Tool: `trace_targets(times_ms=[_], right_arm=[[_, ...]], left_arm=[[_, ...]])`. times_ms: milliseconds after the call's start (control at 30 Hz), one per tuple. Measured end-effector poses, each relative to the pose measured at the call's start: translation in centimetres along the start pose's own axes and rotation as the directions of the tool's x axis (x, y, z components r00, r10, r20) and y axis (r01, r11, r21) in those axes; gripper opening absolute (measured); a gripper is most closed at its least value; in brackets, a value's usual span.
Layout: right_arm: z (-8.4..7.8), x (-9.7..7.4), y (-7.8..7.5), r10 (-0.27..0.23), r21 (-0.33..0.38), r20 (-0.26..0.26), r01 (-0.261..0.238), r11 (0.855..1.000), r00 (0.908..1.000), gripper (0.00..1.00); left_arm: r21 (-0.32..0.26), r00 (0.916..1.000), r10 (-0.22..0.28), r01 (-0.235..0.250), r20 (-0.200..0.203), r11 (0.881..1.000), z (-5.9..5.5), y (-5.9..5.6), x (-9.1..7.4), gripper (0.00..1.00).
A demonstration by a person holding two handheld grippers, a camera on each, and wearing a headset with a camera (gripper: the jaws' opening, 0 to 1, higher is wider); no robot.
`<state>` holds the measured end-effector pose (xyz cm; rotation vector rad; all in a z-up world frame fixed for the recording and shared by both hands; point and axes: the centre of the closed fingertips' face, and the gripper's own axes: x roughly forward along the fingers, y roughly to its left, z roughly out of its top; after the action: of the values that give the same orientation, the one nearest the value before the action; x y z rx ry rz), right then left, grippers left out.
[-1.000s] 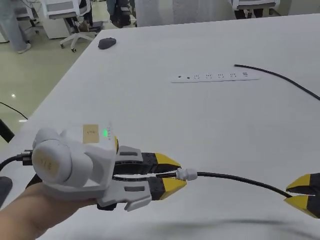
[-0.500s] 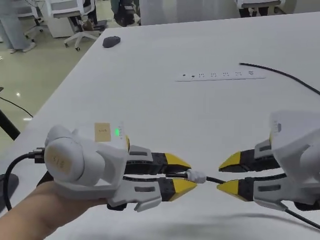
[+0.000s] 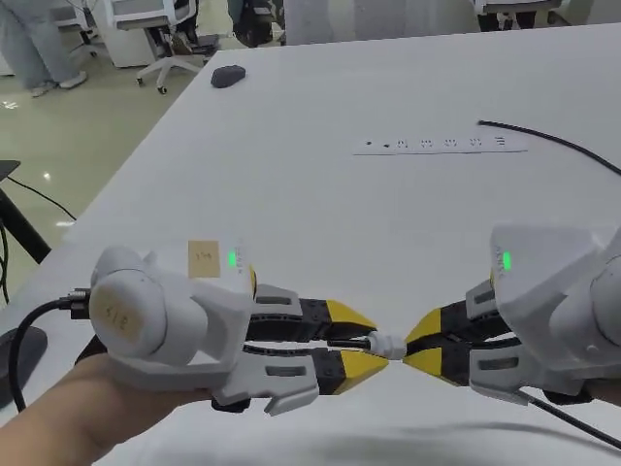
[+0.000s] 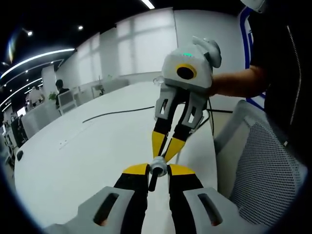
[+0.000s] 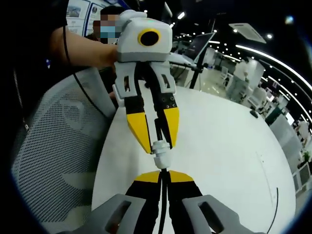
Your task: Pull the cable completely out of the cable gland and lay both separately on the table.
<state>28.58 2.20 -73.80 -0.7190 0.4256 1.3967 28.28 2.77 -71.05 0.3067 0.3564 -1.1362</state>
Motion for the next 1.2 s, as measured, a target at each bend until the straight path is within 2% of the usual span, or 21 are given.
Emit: trace_targets(times_ms=[300,433,600,667,733,767,800,833,867,900,1033,1067,1100,1133,1167,1200], right_arm=[[-0.1,-0.1,-0.5,-0.007,-0.005,-0.007,0.007,1.0,1.0,0.0],[-0.3,-0.2,-1.2,-0.022,-0.024,-0.014,0.022,0.999,0.9997,0.0],[-0.1,-0.4,-3.3,-0.059,-0.015,-0.036,0.059,0.998,0.9976,0.0],[0.7,-0.4,-4.3,-0.075,-0.009,-0.015,0.075,0.997,0.9971,0.0],[1.8,-0.1,-5.1,-0.083,-0.013,0.005,0.083,0.996,0.9965,0.0],[2.5,0.3,-5.7,-0.091,-0.028,0.012,0.091,0.995,0.9958,0.0],[3.1,0.5,-6.1,-0.094,-0.034,0.017,0.094,0.995,0.9954,0.0],[4.1,0.9,-6.9,-0.108,-0.033,0.04,0.109,0.993,0.9933,0.0],[4.8,1.2,-7.4,-0.109,-0.025,0.058,0.111,0.994,0.9923,0.0],[5.5,1.5,-7.9,-0.111,-0.011,0.076,0.112,0.994,0.991,0.0],[9.6,3.7,-10.2,-0.119,0.025,0.17,0.116,0.993,0.9783,0.0],[10.7,4.7,-11.0,-0.117,0.05,0.201,0.11,0.993,0.9726,0.0],[11.2,5.0,-11.1,-0.113,0.058,0.213,0.103,0.993,0.9705,0.0],[12.4,6.0,-11.5,-0.101,0.097,0.248,0.079,0.992,0.9636,0.0],[13.2,6.7,-11.8,-0.096,0.123,0.274,0.064,0.99,0.957,0.0],[14.2,7.9,-12.3,-0.094,0.169,0.305,0.043,0.985,0.9478,0.0]], left_arm=[[-0.008,0.9997,0.019,-0.019,0.018,1.0,0.1,0.5,-0.4,0.14],[-0.019,0.9988,0.04,-0.04,0.028,0.999,0.0,1.3,-1.1,0.14],[-0.028,0.991,0.122,-0.121,0.055,0.992,0.2,3.2,-3.2,0.14],[-0.038,0.9814,0.174,-0.171,0.081,0.985,0.6,4.3,-4.6,0.14],[-0.058,0.9676,0.23,-0.225,0.103,0.973,0.8,5.4,-6.2,0.14],[-0.066,0.9532,0.281,-0.275,0.112,0.959,0.7,6.4,-7.3,0.14],[-0.076,0.9461,0.303,-0.295,0.115,0.952,0.5,6.8,-8.0,0.14],[-0.097,0.9359,0.333,-0.323,0.115,0.941,0.1,7.4,-8.9,0.14],[-0.093,0.923,0.368,-0.359,0.113,0.929,-0.2,8.0,-9.7,0.14],[-0.105,0.9181,0.382,-0.372,0.106,0.922,-0.7,8.3,-10.3,0.14],[-0.17,0.8676,0.488,-0.468,0.098,0.867,-2.7,10.0,-13.2,0.14],[-0.182,0.8448,0.527,-0.506,0.093,0.843,-3.3,10.6,-14.0,0.14],[-0.195,0.8407,0.534,-0.51,0.092,0.838,-3.5,10.7,-14.1,0.14],[-0.214,0.8248,0.559,-0.533,0.086,0.819,-4.2,11.1,-14.6,0.14],[-0.216,0.8043,0.589,-0.564,0.077,0.797,-4.7,11.7,-15.1,0.14],[-0.234,0.7887,0.611,-0.583,0.067,0.778,-5.6,12.1,-15.4,0.14]])
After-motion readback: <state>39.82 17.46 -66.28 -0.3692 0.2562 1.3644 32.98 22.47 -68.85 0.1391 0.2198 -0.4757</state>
